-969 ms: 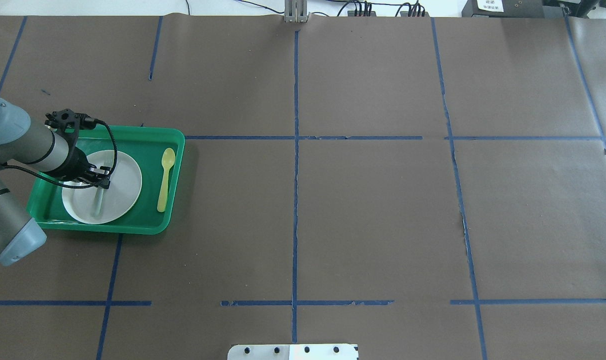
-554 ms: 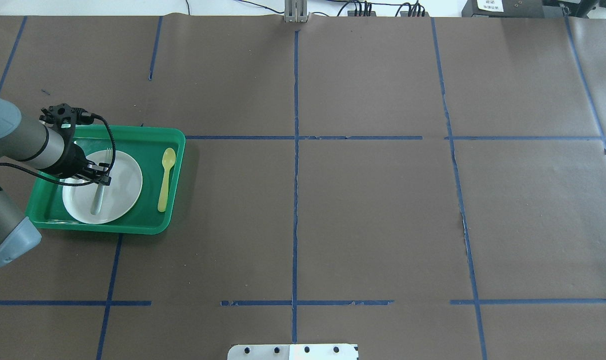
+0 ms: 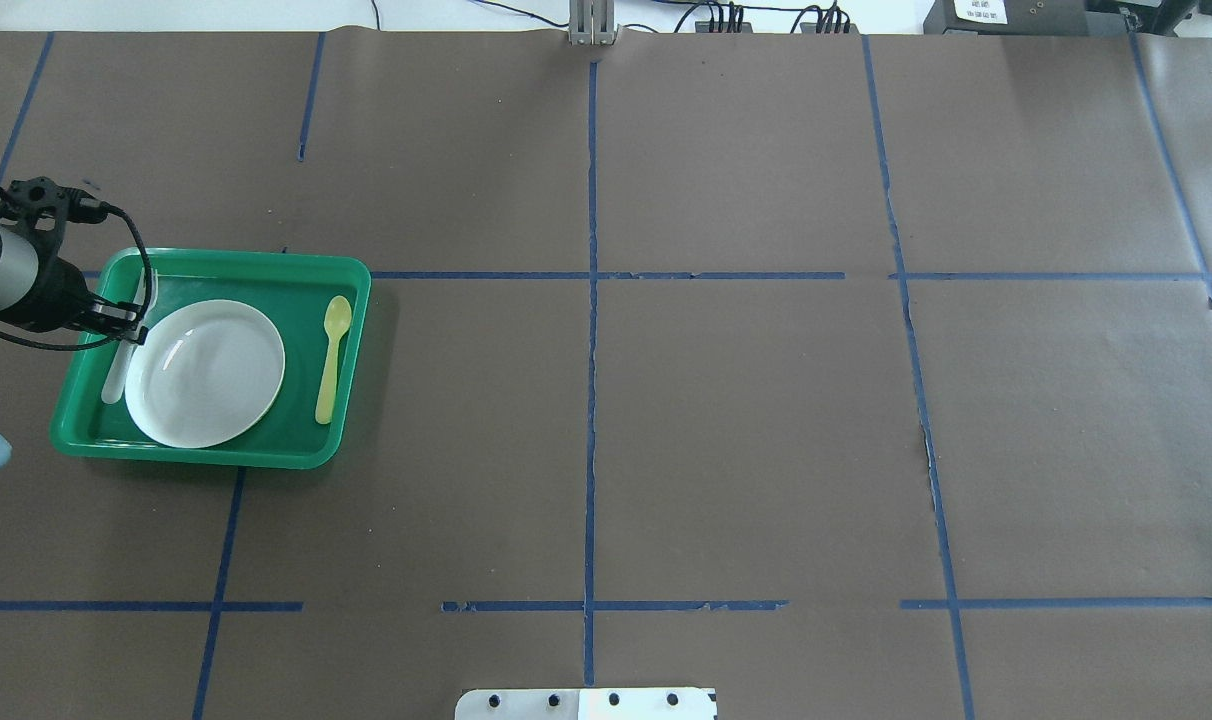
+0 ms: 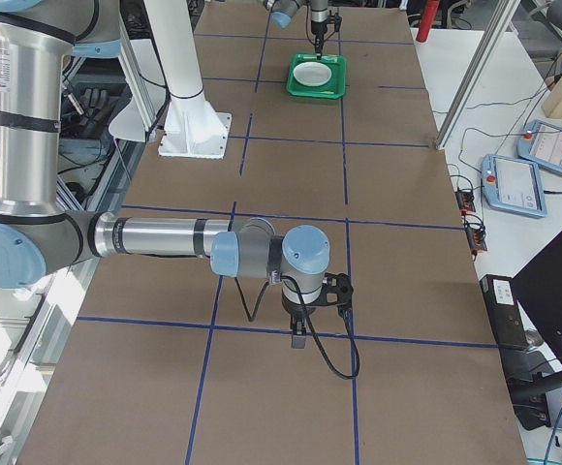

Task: Place fork
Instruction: 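Lower the fork into the tray beside the plate, farther from the spoon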

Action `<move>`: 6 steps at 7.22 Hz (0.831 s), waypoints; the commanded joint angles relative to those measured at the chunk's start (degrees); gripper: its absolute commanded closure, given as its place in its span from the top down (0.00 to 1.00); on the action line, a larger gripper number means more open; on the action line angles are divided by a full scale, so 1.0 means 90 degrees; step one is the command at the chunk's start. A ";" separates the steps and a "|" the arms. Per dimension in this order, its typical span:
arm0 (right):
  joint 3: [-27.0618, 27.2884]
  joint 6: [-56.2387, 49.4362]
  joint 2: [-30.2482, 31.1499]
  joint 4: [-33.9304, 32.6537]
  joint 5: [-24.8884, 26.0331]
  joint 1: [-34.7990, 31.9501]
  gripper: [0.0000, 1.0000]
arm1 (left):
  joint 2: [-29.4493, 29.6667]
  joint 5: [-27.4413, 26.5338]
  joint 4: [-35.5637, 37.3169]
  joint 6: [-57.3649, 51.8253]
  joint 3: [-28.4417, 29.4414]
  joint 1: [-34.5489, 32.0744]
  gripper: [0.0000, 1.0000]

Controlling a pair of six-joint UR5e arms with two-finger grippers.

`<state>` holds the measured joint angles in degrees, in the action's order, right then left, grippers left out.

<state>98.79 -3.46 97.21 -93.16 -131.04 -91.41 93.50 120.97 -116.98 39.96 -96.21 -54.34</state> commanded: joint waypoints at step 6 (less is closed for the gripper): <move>0.0000 -0.0006 0.0000 0.0000 0.0000 0.0000 1.00 | 0.0061 0.0007 -0.0030 -0.0085 0.0388 -0.0114 0.05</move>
<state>98.79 -3.49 97.21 -93.17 -131.05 -91.41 93.99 120.99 -117.25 39.25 -92.60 -55.41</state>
